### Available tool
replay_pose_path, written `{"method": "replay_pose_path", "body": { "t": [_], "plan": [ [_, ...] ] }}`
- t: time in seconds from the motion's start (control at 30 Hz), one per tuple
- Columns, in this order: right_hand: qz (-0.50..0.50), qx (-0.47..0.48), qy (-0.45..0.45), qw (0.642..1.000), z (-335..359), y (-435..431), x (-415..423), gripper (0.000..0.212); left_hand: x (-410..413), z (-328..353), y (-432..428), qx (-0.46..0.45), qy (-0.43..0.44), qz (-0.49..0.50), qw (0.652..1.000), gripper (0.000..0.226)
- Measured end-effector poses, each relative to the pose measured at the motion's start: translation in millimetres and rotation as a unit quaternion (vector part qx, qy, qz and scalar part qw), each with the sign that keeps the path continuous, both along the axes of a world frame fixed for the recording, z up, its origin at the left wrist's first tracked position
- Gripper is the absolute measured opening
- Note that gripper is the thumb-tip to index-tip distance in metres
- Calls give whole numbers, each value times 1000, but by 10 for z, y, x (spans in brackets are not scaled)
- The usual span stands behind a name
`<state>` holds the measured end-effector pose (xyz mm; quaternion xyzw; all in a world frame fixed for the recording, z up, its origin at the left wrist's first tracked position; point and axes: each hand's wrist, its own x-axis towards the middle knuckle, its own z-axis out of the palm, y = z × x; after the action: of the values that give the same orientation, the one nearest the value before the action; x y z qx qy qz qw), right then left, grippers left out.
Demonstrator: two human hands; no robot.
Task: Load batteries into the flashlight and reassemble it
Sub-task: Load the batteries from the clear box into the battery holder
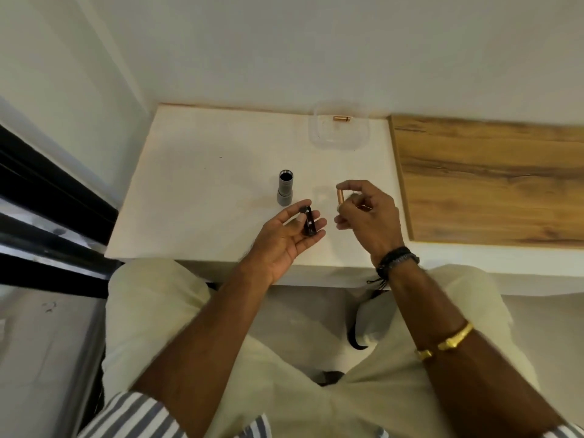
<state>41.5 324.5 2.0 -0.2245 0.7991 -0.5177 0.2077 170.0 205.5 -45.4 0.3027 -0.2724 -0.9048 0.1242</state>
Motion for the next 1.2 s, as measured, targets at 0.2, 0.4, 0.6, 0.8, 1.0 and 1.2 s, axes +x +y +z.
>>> {"method": "replay_pose_path", "body": {
  "t": [0.2,0.4,0.6,0.8,1.0,1.2],
  "plan": [
    [-1,-25,2,1000,5,209,209,28,99,73,52,-15,7,2,1000,28],
    [1,-81,-4,997,3,312,307,17,108,92,168,-42,-12,11,999,22],
    [-24,-95,13,995,19,314,354,23,147,54,246,-87,-36,17,995,20],
    [-1,-63,76,995,-17,281,417,10,172,46,285,-101,-51,26,993,16],
    [-8,-36,103,994,-41,242,438,11,164,52,328,-95,-56,28,994,15],
    [-10,-10,123,992,-83,201,508,10,144,34,349,-99,-69,64,991,9]
  ]
}}
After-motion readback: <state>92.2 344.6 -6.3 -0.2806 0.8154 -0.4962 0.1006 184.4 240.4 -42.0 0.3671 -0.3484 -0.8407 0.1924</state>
